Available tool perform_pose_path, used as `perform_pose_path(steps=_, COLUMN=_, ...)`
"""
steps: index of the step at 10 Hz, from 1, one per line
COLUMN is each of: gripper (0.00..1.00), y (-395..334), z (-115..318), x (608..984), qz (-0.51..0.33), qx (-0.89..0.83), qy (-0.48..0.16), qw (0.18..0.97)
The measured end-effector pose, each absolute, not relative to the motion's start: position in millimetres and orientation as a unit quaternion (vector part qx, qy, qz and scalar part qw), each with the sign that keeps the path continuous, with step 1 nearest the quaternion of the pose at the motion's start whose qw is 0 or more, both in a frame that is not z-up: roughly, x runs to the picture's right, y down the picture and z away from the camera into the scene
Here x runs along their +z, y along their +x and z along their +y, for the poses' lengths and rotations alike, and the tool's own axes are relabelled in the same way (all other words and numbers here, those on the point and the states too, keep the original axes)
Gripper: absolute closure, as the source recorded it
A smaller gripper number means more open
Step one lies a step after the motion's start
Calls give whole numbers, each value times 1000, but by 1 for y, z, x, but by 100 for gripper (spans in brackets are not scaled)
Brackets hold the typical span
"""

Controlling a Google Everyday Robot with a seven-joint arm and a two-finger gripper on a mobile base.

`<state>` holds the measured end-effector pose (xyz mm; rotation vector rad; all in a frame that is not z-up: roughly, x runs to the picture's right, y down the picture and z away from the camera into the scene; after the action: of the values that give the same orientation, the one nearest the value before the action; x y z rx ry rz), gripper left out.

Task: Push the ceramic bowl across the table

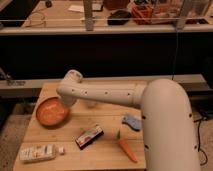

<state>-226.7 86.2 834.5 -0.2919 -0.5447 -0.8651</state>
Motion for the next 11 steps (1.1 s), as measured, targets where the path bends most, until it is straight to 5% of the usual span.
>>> perform_pose_path(steps=11, gripper=98, y=-255, z=131, x=886, qz=-285, qx=-434, qy=-256, qw=815)
